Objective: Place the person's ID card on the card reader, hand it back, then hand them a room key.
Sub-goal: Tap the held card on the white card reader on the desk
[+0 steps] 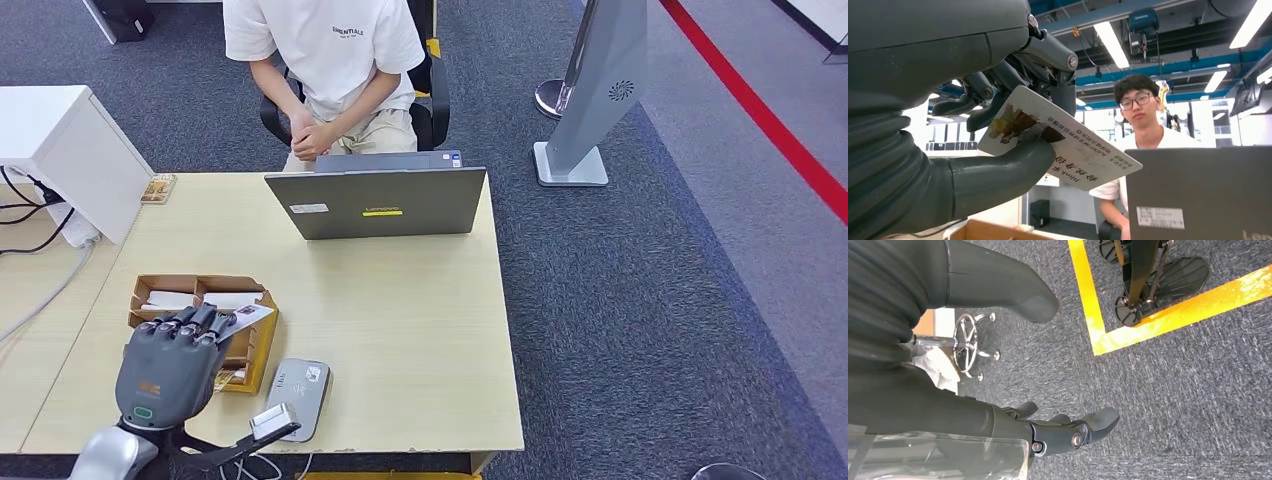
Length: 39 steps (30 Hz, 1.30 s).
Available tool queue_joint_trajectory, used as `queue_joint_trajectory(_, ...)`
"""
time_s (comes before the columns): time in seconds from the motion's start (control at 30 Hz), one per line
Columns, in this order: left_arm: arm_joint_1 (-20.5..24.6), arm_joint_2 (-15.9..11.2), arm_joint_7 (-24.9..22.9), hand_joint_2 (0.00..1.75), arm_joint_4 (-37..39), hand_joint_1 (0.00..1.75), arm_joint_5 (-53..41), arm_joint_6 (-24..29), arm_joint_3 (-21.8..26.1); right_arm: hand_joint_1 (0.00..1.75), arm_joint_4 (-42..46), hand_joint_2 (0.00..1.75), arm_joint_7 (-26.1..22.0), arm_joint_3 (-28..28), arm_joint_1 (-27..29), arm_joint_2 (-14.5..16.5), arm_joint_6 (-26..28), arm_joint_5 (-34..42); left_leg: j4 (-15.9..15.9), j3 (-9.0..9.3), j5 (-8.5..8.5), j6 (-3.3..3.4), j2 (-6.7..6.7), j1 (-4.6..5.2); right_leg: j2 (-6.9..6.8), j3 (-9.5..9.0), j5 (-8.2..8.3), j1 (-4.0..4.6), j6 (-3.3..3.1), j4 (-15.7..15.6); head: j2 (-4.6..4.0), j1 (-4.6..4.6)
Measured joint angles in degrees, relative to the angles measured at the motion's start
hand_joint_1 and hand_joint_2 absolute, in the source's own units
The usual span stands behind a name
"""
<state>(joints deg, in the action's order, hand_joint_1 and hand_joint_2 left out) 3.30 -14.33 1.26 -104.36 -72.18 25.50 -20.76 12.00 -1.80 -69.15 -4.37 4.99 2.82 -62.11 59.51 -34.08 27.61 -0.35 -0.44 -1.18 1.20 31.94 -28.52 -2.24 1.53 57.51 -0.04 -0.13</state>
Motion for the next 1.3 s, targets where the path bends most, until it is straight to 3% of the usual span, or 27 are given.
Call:
queue_joint_trajectory(0.17,-6.39,-0.44,1.17,1.75,-1.68,1.75,1.03,-0.27,0.01,0.0,0.0,1.75,-0.36,-0.81,0.11,0.04,0.21,0.37,0.0,-0.01,0.02,0.0,-0.02,0.0,-0.01,-0.01,-0.02,0.0,0.02,0.0,0.0,0.0)
queue_joint_trajectory(0.3,-7.97,-0.63,2.07,1.75,-1.71,1.75,1.22,-1.4,0.02,0.0,0.0,1.75,-0.46,-0.81,0.12,0.04,0.3,0.26,-0.01,0.0,0.02,0.0,-0.03,0.0,-0.02,-0.01,-0.03,0.0,0.02,0.0,0.0,0.0)
queue_joint_trajectory(1.3,-9.61,-0.66,2.91,1.75,-0.85,1.75,1.94,-7.62,-0.32,0.0,0.04,1.75,-0.03,-0.88,0.12,0.04,0.27,0.09,0.0,-0.01,0.03,0.0,-0.04,0.0,-0.03,-0.01,-0.05,0.0,0.04,0.0,0.0,0.01)
